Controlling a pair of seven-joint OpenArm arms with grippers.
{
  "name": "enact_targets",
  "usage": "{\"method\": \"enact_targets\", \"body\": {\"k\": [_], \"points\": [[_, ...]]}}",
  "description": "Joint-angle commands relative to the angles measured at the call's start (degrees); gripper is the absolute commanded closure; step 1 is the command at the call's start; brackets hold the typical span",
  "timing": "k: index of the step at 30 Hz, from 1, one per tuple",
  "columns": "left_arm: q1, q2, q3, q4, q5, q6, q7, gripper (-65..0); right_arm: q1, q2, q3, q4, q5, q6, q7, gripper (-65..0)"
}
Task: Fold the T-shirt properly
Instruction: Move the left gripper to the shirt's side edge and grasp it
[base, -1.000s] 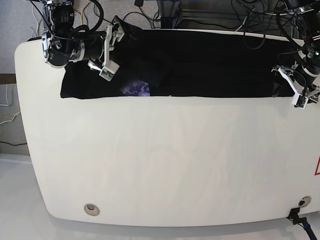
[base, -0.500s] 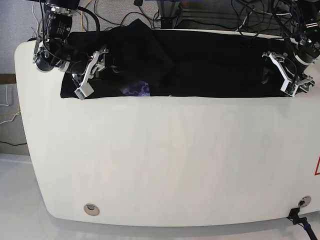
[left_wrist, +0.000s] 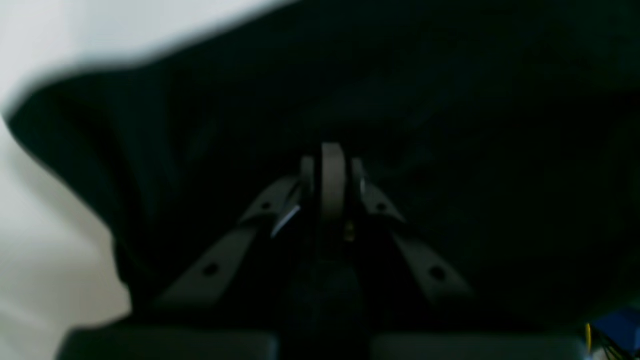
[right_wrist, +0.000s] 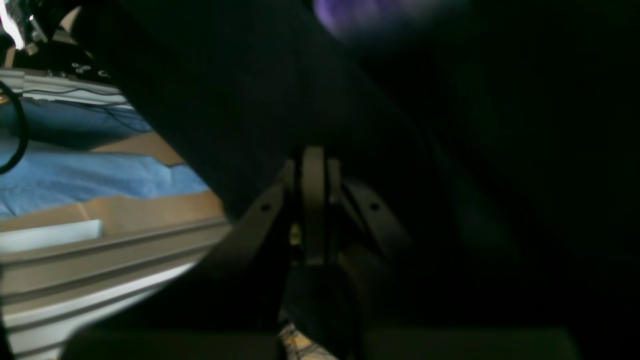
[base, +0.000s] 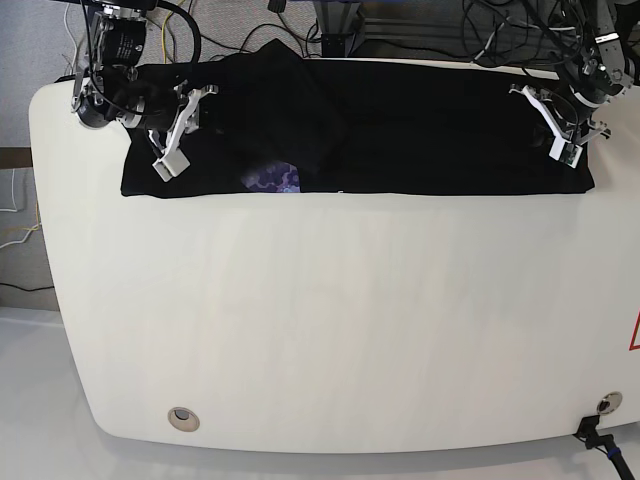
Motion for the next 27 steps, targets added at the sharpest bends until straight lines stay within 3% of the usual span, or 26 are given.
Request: {"method": "enact_targets", "body": {"k": [1,7,16,19,21,24,26,27], "points": [[-0.62,-1.09,-0.21,-3.55,-0.68,0.01,-1.19,0.0,0.09,0.92,0.26,-1.28,-5.43,0.08,0.67,0.0],[-6.42,-1.09,1.11,-11.55,-0.68,0.01,-1.28,0.0,3.52,0.83,0.26,-3.04,-17.03,0.08,2.42,0.0],[-8.53,-1.26,2.08,-8.21,-0.85,0.01,-0.93,0.0,9.67,4.61,0.26,-13.41,-17.21,0.08,5.68,0.0],[-8.53,-2.84,-1.35,-6.45,-2.17,0.01,-0.84,0.0,9.76,4.7,0.17,-13.5,-17.21,0.08,5.68,0.0],[-8.71,-2.93,-4.78,-6.54,-5.16,0.01,2.06,-0.7,9.85,4.52,0.17,-13.76,-17.21,0.08,5.76,0.0],[-9.5,-3.46,-11.11,-6.54,-10.88,0.01,8.12,-31.8,10.37,4.43,-0.53,-13.85,-17.21,0.08,5.76,0.0],[-9.67,-3.81,-13.75,-6.8,-13.25,0.01,10.67,-45.0,10.55,4.43,-1.67,-13.85,-17.21,0.08,6.12,0.0],[-9.67,-4.51,-14.1,-6.89,-14.13,0.01,11.64,-46.9,10.55,4.52,-1.76,-13.85,-17.21,0.08,6.56,0.0]]}}
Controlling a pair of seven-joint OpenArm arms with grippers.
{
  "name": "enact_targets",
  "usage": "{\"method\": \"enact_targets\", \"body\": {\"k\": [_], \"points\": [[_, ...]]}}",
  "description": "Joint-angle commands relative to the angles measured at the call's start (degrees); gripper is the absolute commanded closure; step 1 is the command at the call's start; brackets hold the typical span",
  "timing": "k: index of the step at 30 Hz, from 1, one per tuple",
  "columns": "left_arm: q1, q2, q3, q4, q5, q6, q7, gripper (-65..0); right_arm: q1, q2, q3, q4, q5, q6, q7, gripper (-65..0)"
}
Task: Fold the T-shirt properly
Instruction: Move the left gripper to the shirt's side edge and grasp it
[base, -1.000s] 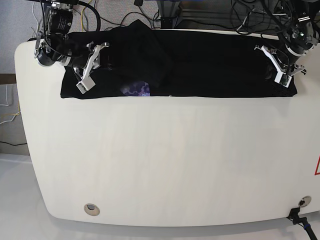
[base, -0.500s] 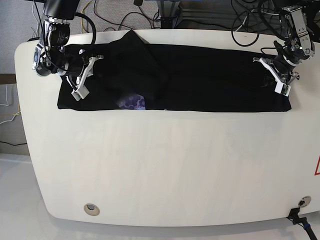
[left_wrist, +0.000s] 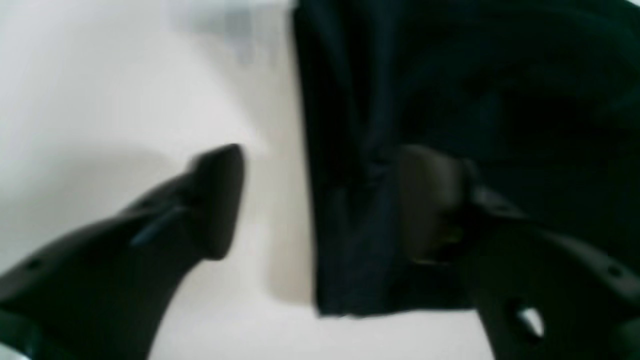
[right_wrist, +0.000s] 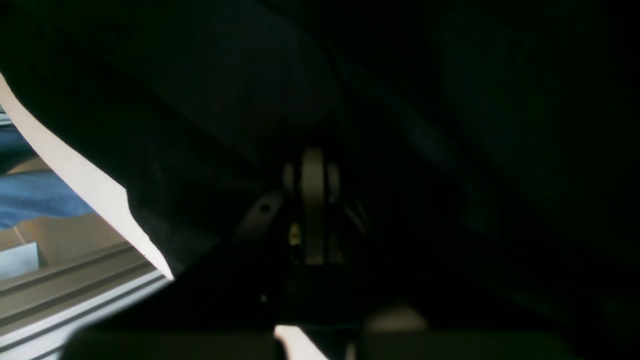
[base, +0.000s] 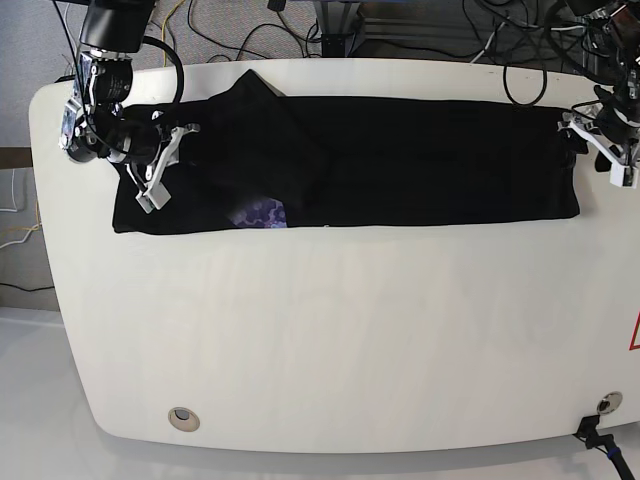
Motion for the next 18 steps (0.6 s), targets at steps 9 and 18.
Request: {"method": "enact_targets", "body": {"k": [9,18], "points": [[-6.82,-5.17,1.65,-17.52,-9.93,-0.06,2.23,-46.9,0.3,0.43,-0.67,0.27,-2.3,-0.29,0.26,0.0],[-6.65,-4.81,8.33,-18.84,-10.1,-0.06,2.23,-46.6,0.21,0.52,-0.67,0.27,-2.3,-0.29,0.26,0.0]]}}
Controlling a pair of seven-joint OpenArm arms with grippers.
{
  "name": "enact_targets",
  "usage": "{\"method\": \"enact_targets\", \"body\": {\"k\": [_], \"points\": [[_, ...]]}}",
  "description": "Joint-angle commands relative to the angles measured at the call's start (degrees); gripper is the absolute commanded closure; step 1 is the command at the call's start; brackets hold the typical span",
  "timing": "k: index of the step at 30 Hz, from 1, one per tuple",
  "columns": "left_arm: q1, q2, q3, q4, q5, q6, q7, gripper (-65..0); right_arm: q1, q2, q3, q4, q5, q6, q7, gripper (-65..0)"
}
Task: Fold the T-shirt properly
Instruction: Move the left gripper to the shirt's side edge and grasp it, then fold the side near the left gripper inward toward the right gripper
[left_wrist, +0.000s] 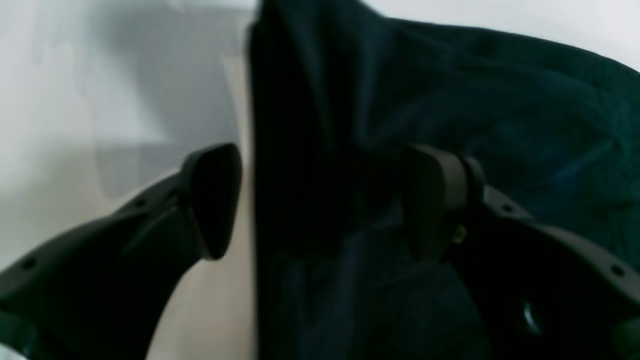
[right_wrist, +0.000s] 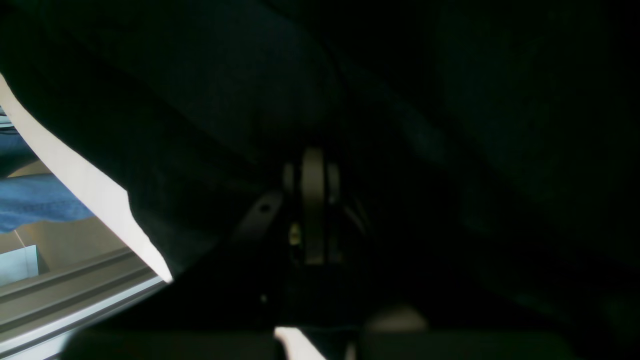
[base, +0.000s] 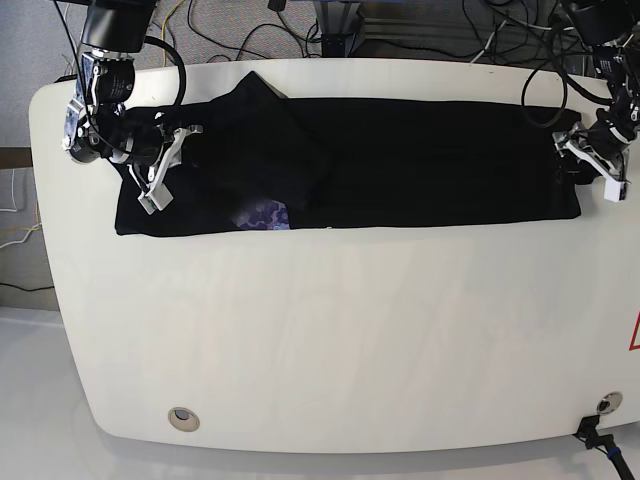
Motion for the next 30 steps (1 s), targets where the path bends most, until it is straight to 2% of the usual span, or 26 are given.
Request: {"method": "enact_targets", "body": {"k": [1,5,6,7,11,15,17,20,23,26,30], "points": [[0.59,-0.4,1.54,0.0,1.17,-0.01,2.53,-46.6,0.17,0.63,0.03,0.25,-1.86,-0.29,-1.22,0.0],[2.61,-0.4,2.07,1.23,1.09,-0.01,2.53,-45.6,0.26,0.63,0.03,0.25,-1.86,-0.29,-1.22,0.0],[2.61,-0.4,2.51,2.2,1.09,-0.01,2.53,-41.2,0.26,0.63,0.03,0.25,-1.86,-0.29,-1.22,0.0],[3.05,-0.4,2.86,2.99,1.09,-0.01,2.53,-34.5,0.26,0.54,0.03,0.25,-1.86,-0.29,-1.22,0.0],[4.02,-0.4,3.03,6.15,1.09,-0.01,2.53,0.0,0.26,0.54,0.03,0.25,-1.86,-0.29,-1.14,0.0],[4.63,-0.31,3.03,12.13,0.82,-0.01,3.41,0.0,0.26,0.54,0.03,0.25,-1.86,-0.29,-1.14,0.0],[5.25,-0.14,3.12,17.23,-2.52,-0.01,5.7,0.0,0.26,0.54,0.03,0.16,-1.86,-0.29,-1.14,0.0],[5.25,2.15,3.12,25.67,-7.97,-0.01,11.23,0.0,0.26,0.54,0.03,0.16,-1.86,-0.29,-1.14,0.0],[4.46,6.72,4.18,32.61,-9.29,-0.01,16.33,0.0,0.26,-0.51,0.03,0.16,-1.86,-0.29,-1.14,0.0],[2.17,11.47,8.92,35.6,-9.02,-0.01,20.82,0.0,0.26,-0.95,0.03,0.16,-1.86,-0.29,-1.14,0.0],[1.73,17.45,15.25,35.69,-9.02,-0.01,21.61,0.0,0.26,-0.95,0.03,0.16,-1.86,-0.29,-1.14,0.0]]}}
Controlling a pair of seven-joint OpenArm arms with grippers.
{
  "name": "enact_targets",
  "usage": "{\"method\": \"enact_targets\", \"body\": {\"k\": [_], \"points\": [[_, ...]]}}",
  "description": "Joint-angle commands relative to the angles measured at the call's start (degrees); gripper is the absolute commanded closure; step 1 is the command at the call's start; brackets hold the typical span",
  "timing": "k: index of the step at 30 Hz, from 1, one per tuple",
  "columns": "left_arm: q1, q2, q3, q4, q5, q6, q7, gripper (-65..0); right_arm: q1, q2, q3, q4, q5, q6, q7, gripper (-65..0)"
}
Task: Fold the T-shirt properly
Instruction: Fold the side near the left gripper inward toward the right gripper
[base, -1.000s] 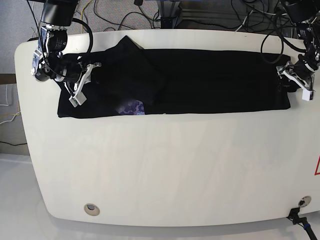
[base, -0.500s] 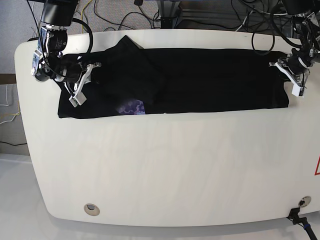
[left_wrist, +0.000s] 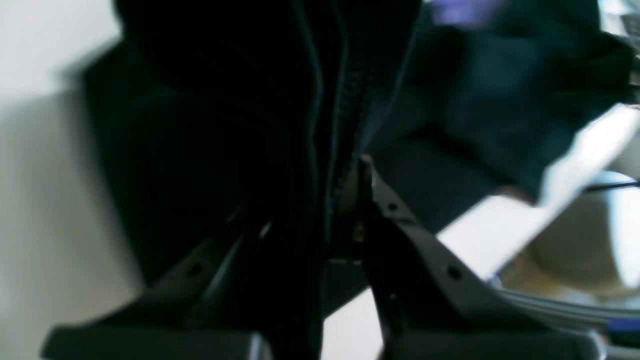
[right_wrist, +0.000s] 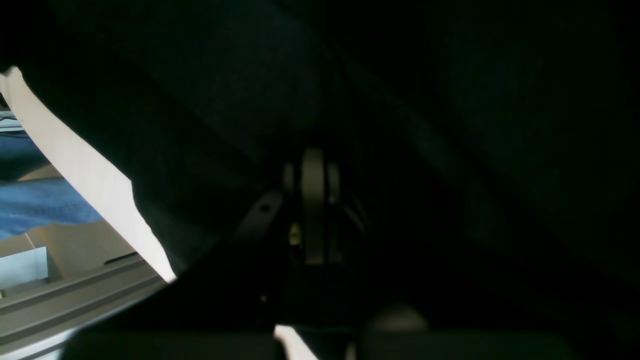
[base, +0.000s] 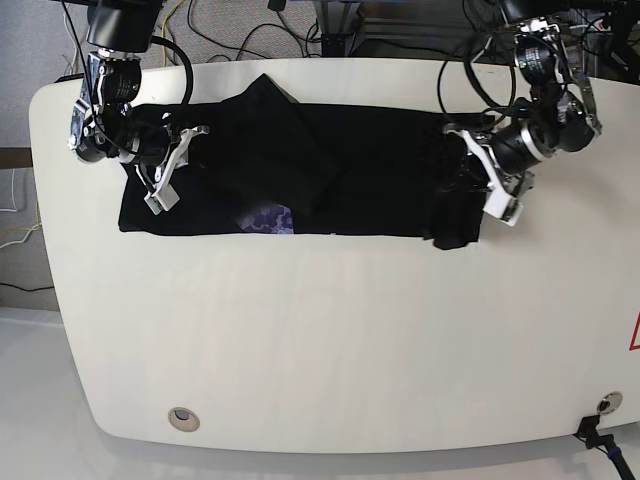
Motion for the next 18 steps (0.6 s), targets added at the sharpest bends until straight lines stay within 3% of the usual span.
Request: {"method": "enact_targets", "body": {"k": [1,5,10,15,16,18], "points": [[-0.24,1.63,2.41,1.09,-1.37,-0.28,-0.77,0.0,0.1,0.64,0.03,0.2,-1.86,-0.29,-1.25,0.0],[-0.33,6.73,4.78,0.74,-1.29,-0.28,-0.86,0.0,0.1,0.64,0.03,0.2,-1.86,-0.29,-1.25,0.0],[-0.85,9.1,9.35,-0.84,-1.37,-0.28,-0.86,0.0,0.1,0.64,0.03,0.29,-1.86,-0.29,-1.25,0.0],[-1.91,10.16,9.35,-5.42,-1.37,-0.28,-0.95,0.0,0.01,0.56,0.03,0.46,-1.86,-0.29,-1.25,0.0],[-2.0,10.24,9.35,-5.42,-1.55,-0.28,-0.95,-4.5,-0.07,0.56,0.03,0.46,-1.86,-0.29,-1.25,0.0],[-2.26,10.24,9.44,-5.42,-1.73,-0.28,-0.95,-22.7,-0.07,0.56,0.03,0.46,-1.86,-0.29,-1.25,0.0]]}}
